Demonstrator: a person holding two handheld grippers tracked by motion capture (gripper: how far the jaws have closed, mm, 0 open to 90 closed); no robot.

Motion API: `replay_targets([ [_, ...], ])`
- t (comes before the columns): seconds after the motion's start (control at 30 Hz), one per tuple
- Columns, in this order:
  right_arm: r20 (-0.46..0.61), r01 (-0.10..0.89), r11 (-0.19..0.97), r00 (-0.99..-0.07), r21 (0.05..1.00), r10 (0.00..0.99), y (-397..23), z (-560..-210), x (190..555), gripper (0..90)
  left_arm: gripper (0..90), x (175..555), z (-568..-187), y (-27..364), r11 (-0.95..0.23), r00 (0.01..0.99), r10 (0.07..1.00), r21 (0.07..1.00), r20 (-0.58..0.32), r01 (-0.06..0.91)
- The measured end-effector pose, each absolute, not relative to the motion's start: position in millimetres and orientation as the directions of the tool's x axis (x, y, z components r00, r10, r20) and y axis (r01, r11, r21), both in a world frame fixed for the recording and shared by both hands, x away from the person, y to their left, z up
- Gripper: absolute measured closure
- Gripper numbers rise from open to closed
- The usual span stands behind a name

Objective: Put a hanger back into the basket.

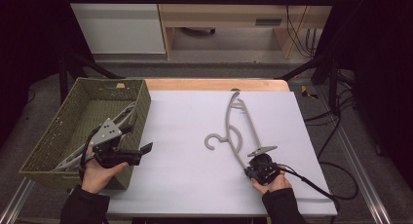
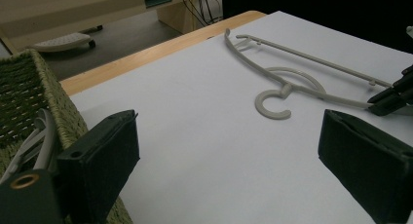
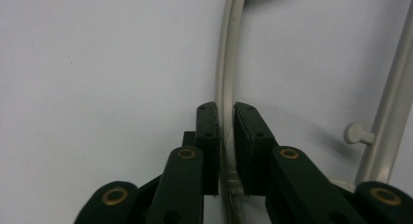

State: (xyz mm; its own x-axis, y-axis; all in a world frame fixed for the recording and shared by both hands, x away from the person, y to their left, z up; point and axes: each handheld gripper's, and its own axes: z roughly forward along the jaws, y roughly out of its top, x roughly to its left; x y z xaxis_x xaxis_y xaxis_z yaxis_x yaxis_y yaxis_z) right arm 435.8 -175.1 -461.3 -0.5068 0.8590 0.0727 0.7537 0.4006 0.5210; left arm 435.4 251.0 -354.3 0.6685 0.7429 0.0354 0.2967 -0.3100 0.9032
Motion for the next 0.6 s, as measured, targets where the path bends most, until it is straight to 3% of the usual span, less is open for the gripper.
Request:
replay_targets([
  [0.23, 0.065, 0.734, 0.438, -0.544, 0.519, 0.836, -178.6, -460.0, 440.9, 82.8, 7.4, 434.5, -354.6, 248.5, -0.323, 0.679, 0.733, 0.900, 0.043, 0.291],
  [0.6, 0.191, 0.668, 0.439, -0.653, 0.601, 0.733, -184.0, -441.5, 444.3, 83.1, 7.1, 433.8, -352.8, 248.5, -0.352, 0.697, 0.714, 0.894, 0.066, 0.275],
])
